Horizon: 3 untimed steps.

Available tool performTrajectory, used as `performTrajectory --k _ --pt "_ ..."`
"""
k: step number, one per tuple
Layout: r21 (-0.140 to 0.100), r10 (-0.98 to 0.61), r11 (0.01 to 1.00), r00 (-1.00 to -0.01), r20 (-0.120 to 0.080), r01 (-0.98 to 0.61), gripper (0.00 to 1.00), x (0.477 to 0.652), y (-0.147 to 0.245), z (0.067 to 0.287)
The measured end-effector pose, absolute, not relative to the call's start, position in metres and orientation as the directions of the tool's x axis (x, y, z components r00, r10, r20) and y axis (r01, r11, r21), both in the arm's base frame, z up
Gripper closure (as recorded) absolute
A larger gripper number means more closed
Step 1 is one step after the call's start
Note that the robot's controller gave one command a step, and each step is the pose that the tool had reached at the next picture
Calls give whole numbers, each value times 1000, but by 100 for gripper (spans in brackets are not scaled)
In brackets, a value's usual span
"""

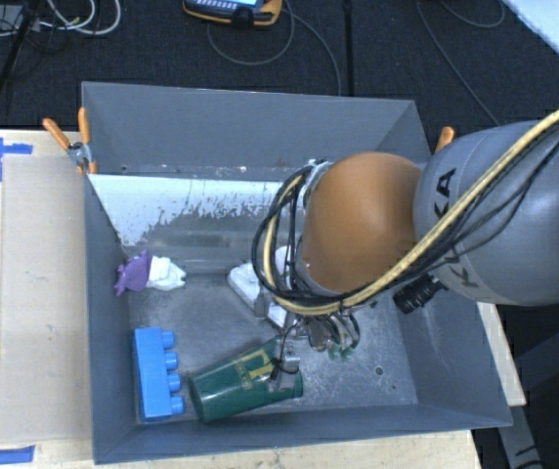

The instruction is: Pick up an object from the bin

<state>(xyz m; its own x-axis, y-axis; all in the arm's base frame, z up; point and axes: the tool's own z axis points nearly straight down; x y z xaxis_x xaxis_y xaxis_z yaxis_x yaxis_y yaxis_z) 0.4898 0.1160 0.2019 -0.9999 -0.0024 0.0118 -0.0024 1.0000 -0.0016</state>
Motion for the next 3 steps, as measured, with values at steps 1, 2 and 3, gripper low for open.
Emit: performTrajectory --k 1,2,3 --pt "-1 -2 1000 -1000 9 -2 0 490 116 204" --pt "0 -54 999 -999 2 -54 0 500 119 197" --pt "0 -73 997 -997 3 -73 0 499 120 140"
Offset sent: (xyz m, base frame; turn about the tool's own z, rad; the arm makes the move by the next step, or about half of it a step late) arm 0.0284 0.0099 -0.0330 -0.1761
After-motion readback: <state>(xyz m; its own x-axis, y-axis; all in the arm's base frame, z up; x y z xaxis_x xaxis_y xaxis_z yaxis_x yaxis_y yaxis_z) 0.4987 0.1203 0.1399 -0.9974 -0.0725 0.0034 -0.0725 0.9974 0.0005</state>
